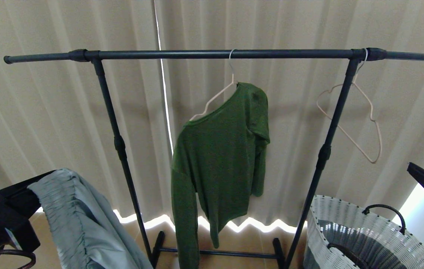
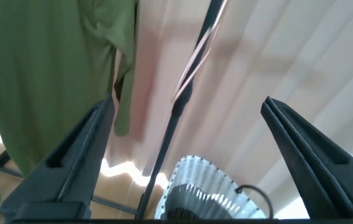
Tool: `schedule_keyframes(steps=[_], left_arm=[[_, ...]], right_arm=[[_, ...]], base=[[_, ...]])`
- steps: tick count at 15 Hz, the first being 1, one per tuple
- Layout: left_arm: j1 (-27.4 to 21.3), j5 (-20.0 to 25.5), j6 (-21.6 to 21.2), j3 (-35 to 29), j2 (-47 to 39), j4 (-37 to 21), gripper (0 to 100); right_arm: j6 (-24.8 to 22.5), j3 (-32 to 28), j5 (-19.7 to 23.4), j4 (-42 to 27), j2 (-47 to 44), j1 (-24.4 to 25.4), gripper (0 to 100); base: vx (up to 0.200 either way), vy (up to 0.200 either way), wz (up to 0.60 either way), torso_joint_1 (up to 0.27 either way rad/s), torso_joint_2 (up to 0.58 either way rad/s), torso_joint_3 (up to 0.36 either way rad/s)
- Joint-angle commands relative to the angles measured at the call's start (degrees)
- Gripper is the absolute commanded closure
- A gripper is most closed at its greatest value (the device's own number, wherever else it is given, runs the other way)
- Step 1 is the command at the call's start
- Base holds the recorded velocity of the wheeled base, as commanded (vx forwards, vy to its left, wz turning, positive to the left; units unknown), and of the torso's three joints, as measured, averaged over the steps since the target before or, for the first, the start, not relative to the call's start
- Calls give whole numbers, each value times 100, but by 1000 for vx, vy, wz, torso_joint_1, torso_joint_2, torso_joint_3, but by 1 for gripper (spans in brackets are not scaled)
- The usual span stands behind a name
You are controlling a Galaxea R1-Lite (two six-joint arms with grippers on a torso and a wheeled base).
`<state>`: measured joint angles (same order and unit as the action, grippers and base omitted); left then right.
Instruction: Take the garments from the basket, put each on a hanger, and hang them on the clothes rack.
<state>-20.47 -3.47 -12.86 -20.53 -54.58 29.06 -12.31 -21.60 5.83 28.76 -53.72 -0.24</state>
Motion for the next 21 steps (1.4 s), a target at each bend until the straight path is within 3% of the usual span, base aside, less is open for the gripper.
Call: schedule_keyframes(steps=[1, 5, 9, 16, 21], left_arm=[[-1, -4, 3, 5, -18, 3, 100], [-10, 5, 3, 31, 9, 3, 100], [-10, 5, 12, 23, 17, 12, 100], [-1, -4, -15, -30, -18, 3, 100], [-1, -4, -15, -30, -18, 3, 100]], right_arm=[[-8, 33, -11, -19, -24, -2, 0], [-17, -125, -20, -309, -217, -327, 0], [36, -890, -178, -2190, -288, -608, 0], [36, -793, -293, -2313, -270, -582, 0], [36, -863, -301, -2313, -437, -573, 0]], base=[[0, 0, 0, 193, -496, -305], [0, 0, 0, 199, -498, -294], [0, 0, 0, 188, -443, -253], [0, 0, 0, 20, -43, -26], [200, 0, 0, -1, 0, 2]])
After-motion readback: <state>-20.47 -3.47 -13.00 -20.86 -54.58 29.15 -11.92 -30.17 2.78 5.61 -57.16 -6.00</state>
